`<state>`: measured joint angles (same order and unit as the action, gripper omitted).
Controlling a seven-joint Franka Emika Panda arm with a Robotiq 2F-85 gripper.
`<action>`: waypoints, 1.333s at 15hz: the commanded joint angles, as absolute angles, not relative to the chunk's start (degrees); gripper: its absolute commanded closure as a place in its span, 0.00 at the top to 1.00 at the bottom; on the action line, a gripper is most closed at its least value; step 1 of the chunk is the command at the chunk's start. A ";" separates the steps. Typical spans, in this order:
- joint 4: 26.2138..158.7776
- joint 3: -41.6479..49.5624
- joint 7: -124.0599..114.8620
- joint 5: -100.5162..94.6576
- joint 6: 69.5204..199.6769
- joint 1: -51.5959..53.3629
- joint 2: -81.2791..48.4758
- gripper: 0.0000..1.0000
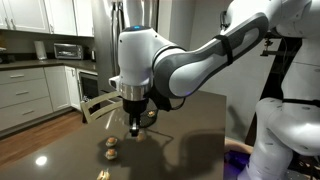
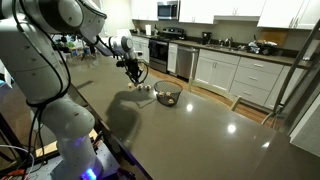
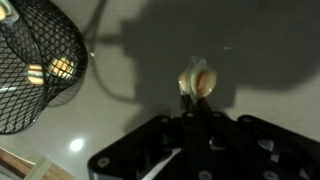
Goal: Get a sweet from the counter and put it in the basket
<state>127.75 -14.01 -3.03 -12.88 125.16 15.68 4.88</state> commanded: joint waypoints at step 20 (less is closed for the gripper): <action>126.23 -9.55 4.95 -11.93 117.49 10.23 13.83 0.07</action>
